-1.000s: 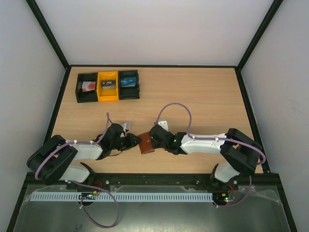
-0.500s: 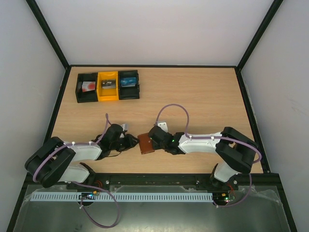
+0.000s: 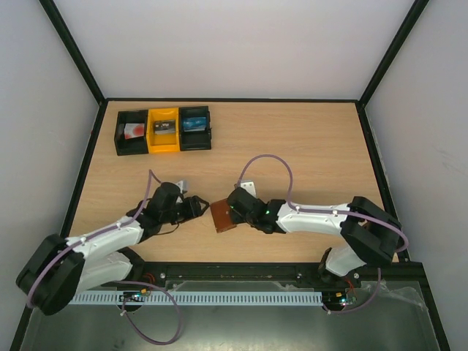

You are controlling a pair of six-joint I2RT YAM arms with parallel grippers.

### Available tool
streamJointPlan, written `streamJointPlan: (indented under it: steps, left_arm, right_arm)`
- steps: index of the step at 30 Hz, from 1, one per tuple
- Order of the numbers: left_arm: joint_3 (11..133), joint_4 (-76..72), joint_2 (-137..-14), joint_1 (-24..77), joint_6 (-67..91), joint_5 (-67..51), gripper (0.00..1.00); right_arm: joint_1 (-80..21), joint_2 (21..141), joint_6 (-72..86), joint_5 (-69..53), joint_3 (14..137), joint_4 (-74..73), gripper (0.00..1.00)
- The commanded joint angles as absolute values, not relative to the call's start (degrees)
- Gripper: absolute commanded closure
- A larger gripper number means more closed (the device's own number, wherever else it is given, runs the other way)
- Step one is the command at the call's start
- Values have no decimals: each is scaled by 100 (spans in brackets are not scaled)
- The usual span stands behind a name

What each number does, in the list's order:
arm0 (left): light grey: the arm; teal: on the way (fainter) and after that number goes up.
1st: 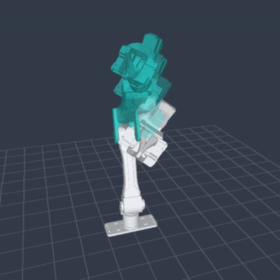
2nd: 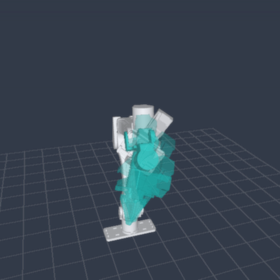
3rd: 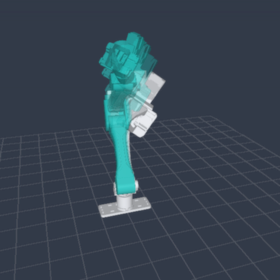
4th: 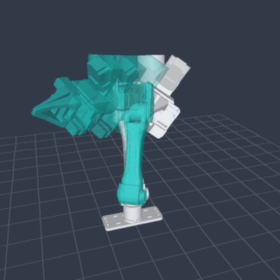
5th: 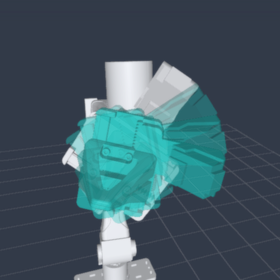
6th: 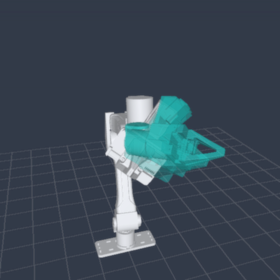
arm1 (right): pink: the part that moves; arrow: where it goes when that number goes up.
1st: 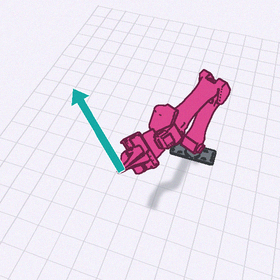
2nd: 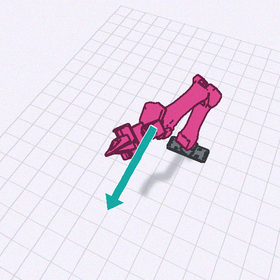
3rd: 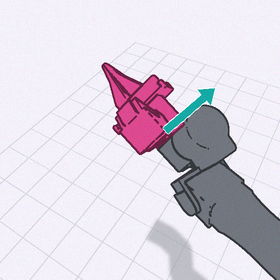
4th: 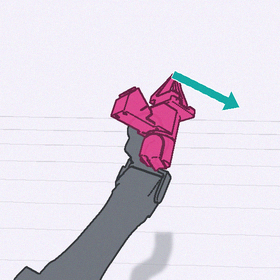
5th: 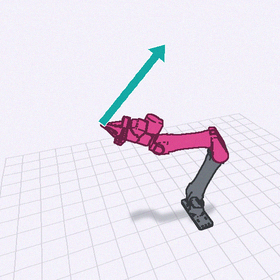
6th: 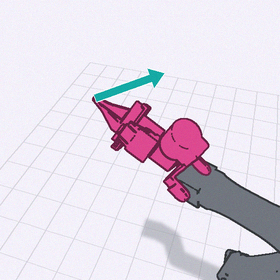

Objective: Take the credit cards out of the card holder

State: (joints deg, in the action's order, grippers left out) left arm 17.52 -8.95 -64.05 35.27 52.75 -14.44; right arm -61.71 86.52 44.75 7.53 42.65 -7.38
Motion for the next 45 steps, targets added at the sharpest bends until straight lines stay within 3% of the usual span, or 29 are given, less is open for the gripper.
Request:
streamJointPlan:
  steps: [1, 11, 16, 31, 45]
  left_arm:
    - [2112, -61, -5753, 3312, 5004, -1368, 37]
    - [2293, 865, -4861, 2269, 4498, -2106, 8]
    - [2242, 1034, -4739, 2184, 4377, -2037, 4]
    - [1781, 511, -4909, 2184, 4647, -2395, 12]
    - [1286, -580, -5555, 2233, 4954, -2885, 35]
  right_arm:
    - [-6190, 8269, 4662, 541, 4238, -608, 98]
    - [-6188, 7911, 5087, -556, 4170, 485, 98]
    - [-6188, 8049, 5234, -620, 4195, 696, 98]
    - [-6183, 8302, 5479, -326, 4268, 784, 98]
    - [-6049, 7915, 5382, 1037, 3335, -48, 98]
